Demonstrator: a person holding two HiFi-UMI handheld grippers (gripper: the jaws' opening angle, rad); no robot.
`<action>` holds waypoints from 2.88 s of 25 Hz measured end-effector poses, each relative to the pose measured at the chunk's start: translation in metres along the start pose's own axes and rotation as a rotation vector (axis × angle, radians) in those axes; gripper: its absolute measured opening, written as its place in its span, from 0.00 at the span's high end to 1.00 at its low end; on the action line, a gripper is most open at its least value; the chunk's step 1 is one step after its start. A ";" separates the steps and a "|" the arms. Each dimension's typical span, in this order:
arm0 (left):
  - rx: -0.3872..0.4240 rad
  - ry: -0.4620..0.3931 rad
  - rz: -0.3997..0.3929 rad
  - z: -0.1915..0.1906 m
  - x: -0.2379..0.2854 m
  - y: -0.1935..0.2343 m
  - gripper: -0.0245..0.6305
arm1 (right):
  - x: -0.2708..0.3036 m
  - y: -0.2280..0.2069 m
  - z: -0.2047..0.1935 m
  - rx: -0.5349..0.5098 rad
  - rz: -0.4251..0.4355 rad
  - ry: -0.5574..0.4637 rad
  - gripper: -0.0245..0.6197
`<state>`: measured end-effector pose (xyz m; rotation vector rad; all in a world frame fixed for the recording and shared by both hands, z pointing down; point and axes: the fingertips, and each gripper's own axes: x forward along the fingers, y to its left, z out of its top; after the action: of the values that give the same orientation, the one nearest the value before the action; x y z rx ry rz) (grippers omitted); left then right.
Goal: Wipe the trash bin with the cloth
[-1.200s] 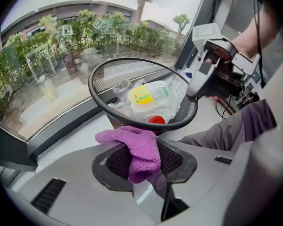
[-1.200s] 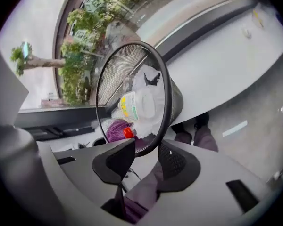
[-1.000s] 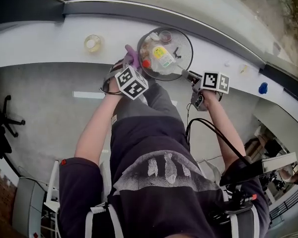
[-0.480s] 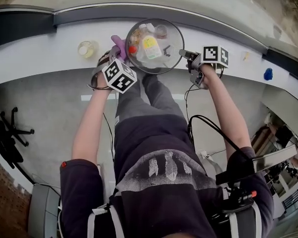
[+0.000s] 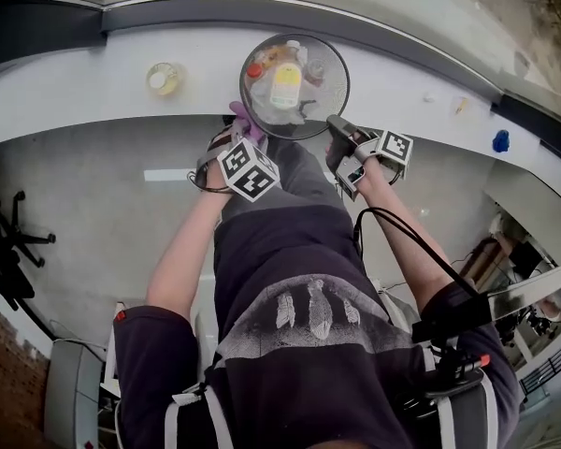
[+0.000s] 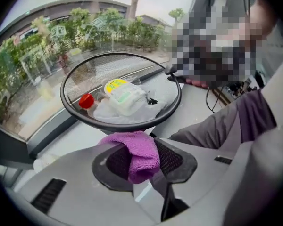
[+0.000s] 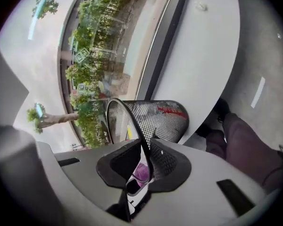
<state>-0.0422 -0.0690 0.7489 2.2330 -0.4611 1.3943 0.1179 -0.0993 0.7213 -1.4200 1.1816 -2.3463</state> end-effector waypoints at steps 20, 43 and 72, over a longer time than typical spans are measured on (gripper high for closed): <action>-0.061 -0.036 0.252 0.026 -0.019 0.122 0.77 | 0.045 0.074 0.056 -0.784 -0.254 0.183 0.90; 0.010 -0.082 0.010 0.027 0.002 0.028 0.77 | 0.017 0.063 0.031 -0.730 -0.267 0.051 0.77; 0.087 0.029 0.077 0.018 0.026 0.025 0.77 | 0.009 0.027 0.006 -0.292 -0.227 0.011 0.89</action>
<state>-0.0299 -0.1008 0.7710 2.2822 -0.4900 1.5106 0.1114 -0.1255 0.7105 -1.7182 1.4880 -2.4030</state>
